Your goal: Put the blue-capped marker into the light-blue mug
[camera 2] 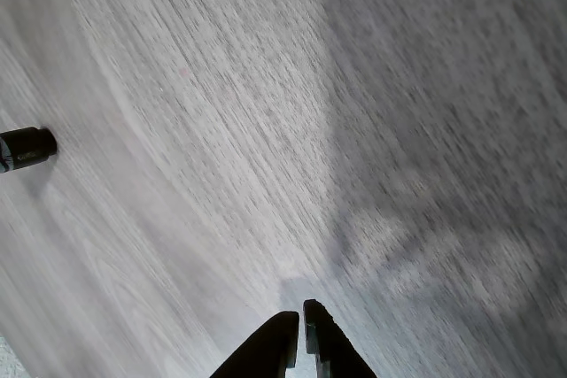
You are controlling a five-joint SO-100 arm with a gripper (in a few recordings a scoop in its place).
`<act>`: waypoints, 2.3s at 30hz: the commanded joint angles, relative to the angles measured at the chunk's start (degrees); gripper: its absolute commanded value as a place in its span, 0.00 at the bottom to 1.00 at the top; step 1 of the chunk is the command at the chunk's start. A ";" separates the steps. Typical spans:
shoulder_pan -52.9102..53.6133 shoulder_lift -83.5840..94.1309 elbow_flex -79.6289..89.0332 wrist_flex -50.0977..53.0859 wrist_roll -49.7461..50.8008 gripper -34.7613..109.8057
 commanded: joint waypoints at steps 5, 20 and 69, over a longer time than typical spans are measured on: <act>-0.26 1.58 0.09 0.70 -0.09 0.24; -0.26 1.58 0.09 0.70 -0.09 0.24; -3.43 1.58 0.09 0.70 -1.76 0.24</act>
